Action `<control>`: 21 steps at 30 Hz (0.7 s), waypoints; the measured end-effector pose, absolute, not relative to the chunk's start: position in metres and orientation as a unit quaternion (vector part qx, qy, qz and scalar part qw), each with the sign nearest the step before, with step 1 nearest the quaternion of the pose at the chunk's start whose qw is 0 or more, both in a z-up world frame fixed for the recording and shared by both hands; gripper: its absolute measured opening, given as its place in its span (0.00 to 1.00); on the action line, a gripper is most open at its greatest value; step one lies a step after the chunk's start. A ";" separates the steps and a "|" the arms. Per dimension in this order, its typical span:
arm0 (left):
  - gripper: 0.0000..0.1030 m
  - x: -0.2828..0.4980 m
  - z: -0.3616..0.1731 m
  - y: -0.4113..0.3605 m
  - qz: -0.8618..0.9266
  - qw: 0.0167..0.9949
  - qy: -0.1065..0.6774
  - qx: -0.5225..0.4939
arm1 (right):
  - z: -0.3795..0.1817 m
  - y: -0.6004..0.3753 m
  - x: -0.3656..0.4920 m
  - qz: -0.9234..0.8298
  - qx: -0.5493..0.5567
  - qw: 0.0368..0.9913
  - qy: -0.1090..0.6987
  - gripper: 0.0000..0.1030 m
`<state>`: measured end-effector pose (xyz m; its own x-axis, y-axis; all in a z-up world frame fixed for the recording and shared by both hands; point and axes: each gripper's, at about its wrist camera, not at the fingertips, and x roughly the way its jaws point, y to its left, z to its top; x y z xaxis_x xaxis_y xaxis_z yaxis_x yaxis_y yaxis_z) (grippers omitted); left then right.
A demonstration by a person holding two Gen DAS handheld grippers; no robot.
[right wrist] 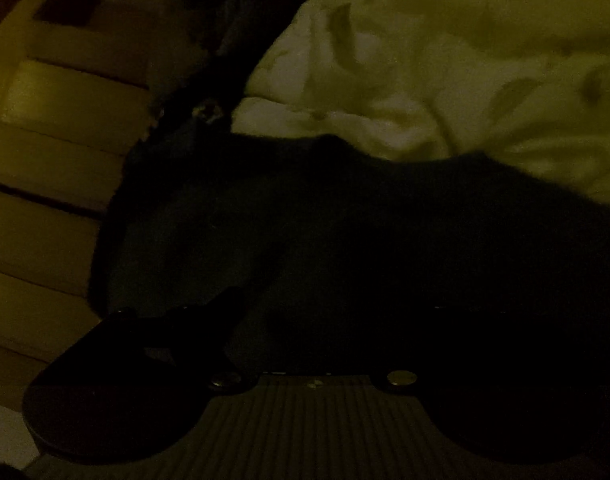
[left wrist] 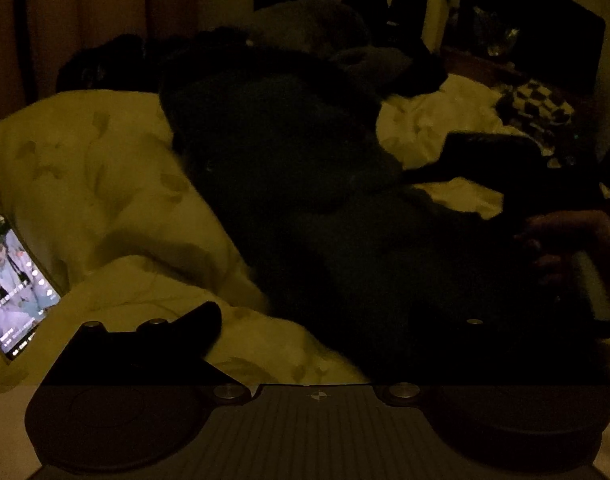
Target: Fold large clothes
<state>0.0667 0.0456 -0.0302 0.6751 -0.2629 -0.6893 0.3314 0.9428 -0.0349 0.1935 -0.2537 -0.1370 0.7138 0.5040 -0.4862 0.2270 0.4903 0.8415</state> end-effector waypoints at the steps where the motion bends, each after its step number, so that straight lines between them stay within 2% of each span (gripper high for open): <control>1: 1.00 0.067 -0.030 0.048 -0.162 0.915 0.368 0.045 | -0.136 -0.251 0.196 0.090 0.489 0.786 0.368 0.64; 3: 1.00 0.065 -0.026 0.050 -0.157 0.917 0.364 0.044 | -0.135 -0.247 0.199 0.081 0.473 0.793 0.374 0.26; 4: 1.00 0.062 -0.025 0.053 -0.153 0.919 0.361 0.044 | -0.132 -0.248 0.195 0.092 0.479 0.794 0.364 0.21; 9: 1.00 0.051 0.000 0.080 -0.123 0.936 0.329 0.023 | -0.090 -0.243 0.156 0.203 0.477 0.786 0.335 0.17; 14: 1.00 0.036 0.054 0.115 -0.089 0.964 0.250 -0.025 | -0.036 -0.192 0.078 0.350 0.356 0.777 0.383 0.17; 18: 1.00 0.028 0.085 0.127 -0.082 0.973 0.212 -0.039 | -0.043 -0.138 0.016 0.403 0.266 0.745 0.461 0.17; 21: 1.00 0.026 0.090 0.118 -0.096 0.972 0.215 -0.021 | -0.061 -0.119 -0.008 0.395 0.241 0.744 0.482 0.17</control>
<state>0.0262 0.1178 0.0896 0.8890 -0.1955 -0.4141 0.1773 0.9807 -0.0826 -0.0076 -0.1187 -0.0607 0.2232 0.8199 -0.5272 -0.3551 0.5721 0.7393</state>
